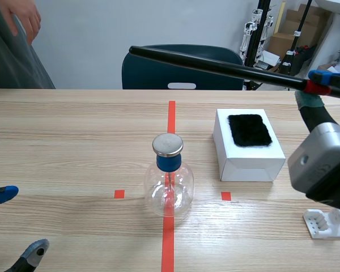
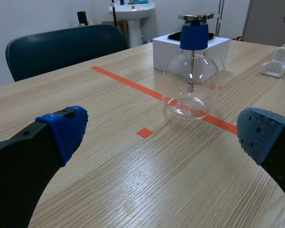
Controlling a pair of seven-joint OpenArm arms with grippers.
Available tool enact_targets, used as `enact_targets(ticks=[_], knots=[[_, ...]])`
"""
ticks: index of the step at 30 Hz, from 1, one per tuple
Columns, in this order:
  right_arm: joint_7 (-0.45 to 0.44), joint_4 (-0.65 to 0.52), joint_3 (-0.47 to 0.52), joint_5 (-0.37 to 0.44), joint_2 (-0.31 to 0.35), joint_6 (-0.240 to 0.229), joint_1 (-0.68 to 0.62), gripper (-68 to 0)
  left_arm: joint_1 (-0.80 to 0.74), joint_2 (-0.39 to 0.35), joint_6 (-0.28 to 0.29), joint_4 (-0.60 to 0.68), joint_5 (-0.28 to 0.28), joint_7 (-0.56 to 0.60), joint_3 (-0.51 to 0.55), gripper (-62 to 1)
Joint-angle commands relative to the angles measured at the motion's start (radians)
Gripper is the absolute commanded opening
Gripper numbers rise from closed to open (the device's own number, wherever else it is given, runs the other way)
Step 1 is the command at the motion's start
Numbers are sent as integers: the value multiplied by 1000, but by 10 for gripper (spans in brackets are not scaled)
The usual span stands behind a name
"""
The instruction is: Do the electroscope experiment. rub the rod on the fur
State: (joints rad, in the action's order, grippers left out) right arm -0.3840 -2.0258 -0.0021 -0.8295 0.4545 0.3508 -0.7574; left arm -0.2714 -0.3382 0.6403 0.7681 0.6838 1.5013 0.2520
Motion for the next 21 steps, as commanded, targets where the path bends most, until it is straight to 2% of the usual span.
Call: enact_targets(ticks=[1,6,17,21], knots=[[-3,-8,6,7,2,14,6,-673,1,-2,2,12,-10,47,6,14],[-3,-8,6,7,2,14,6,-673,3,5,1,13,71,53,6,14],[0,-8,6,7,2,14,7,-674,6,5,1,13,84,53,6,14],[46,-8,10,-10,3,15,29,-674,6,5,1,13,84,53,6,14]])
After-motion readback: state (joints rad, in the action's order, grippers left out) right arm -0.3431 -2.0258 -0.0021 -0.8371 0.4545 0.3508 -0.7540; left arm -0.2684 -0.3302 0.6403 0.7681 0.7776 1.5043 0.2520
